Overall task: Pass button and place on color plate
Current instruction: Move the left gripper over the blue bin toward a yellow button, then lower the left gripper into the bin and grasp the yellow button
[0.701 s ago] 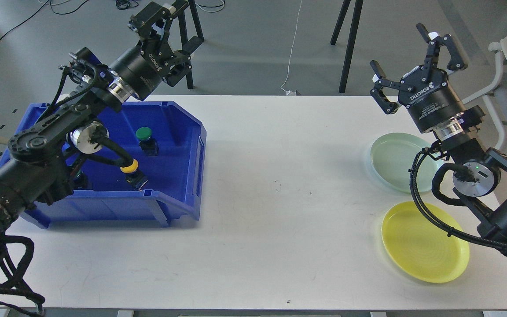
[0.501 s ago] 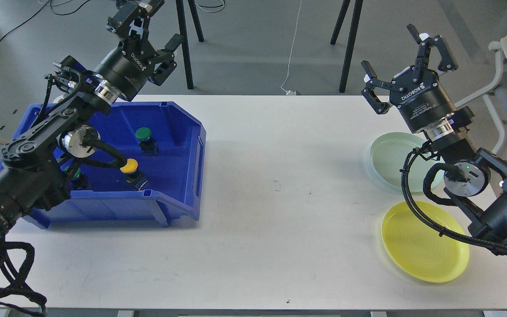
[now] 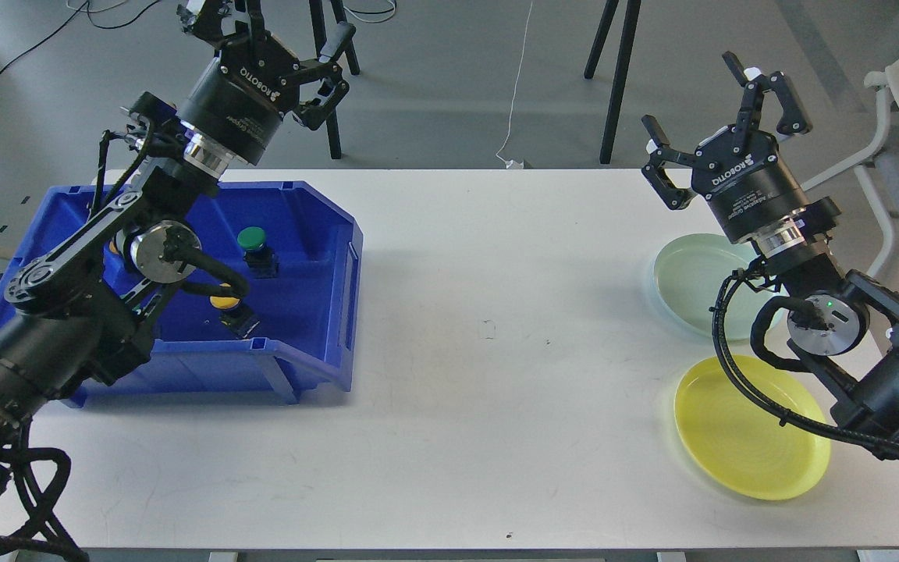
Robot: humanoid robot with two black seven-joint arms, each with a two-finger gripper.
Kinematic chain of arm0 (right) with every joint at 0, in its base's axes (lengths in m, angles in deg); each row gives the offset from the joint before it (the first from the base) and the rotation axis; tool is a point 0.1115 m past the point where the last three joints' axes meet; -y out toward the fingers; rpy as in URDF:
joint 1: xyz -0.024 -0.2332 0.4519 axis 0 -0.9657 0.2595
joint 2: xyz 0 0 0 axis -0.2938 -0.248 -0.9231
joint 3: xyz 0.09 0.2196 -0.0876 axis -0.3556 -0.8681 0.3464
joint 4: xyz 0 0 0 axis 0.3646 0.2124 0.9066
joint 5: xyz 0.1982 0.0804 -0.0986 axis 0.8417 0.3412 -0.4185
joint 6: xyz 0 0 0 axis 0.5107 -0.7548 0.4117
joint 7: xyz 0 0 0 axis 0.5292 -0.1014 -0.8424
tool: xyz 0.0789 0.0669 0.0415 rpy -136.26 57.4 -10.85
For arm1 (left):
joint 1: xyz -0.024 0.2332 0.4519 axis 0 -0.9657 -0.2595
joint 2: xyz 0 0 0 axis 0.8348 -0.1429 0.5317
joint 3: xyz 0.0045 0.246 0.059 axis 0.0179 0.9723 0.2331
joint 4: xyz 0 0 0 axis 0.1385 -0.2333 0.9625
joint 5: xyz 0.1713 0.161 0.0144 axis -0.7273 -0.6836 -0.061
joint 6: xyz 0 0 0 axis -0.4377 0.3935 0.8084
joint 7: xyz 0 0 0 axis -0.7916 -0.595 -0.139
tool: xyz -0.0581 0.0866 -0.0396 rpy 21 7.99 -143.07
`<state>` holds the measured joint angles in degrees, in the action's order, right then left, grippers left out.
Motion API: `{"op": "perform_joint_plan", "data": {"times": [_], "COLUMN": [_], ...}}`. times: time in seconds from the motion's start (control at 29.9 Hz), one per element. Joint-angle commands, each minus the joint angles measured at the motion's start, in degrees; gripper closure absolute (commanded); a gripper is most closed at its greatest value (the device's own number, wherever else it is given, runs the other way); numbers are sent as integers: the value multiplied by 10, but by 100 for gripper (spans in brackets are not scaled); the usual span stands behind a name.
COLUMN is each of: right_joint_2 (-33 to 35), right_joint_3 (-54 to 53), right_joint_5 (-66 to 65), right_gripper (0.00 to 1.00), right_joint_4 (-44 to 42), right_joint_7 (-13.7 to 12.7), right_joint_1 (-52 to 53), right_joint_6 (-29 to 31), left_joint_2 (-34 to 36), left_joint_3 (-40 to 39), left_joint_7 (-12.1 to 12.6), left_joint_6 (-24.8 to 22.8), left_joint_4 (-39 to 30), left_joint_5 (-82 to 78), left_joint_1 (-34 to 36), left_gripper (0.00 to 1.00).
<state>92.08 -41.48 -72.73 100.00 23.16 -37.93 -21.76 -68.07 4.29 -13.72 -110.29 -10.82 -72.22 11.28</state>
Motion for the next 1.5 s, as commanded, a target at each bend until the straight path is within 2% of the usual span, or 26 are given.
{"op": "perform_joint_plan", "data": {"times": [0.0, 0.17, 0.27, 0.47, 0.53, 0.63, 0.97, 1.27, 1.47], "right_joint_2": [1, 8, 8, 8, 6, 2, 2, 8, 8], "right_joint_3": [-2, -5, -5, -1, -1, -1, -6, -5, -4], "right_joint_5": [0, 1, -1, -2, -2, -2, -1, -1, -1], "right_gripper": [1, 1, 1, 1, 1, 1, 1, 1, 1], "right_joint_4": [1, 1, -4, -16, -23, -26, -24, -22, -23], "right_joint_7": [0, 1, 1, 0, 1, 2, 2, 2, 2], "right_joint_1": [-2, -13, -16, -17, -18, -25, -37, -45, -52], "right_joint_6": [0, 0, 0, 0, 0, 0, 0, 0, 0], "left_joint_2": [18, 32, 70, 207, 239, 268, 321, 342, 334], "left_joint_3": [-6, 2, 25, 261, 332, 424, 631, 763, 777], "left_joint_7": [0, 0, 0, 0, 0, 0, 0, 0, 0], "left_joint_6": [0, 0, 0, 0, 17, 39, 39, 47, 62], "left_joint_4": [-49, -78, -84, -156, -176, -187, -165, -178, -152], "left_joint_5": [-1, -21, -89, -172, -215, -256, -422, -550, -551], "left_joint_1": [-14, -1, 51, 209, 259, 324, 462, 468, 448], "left_gripper": [0, 0, 0, 0, 0, 0, 0, 0, 0]}}
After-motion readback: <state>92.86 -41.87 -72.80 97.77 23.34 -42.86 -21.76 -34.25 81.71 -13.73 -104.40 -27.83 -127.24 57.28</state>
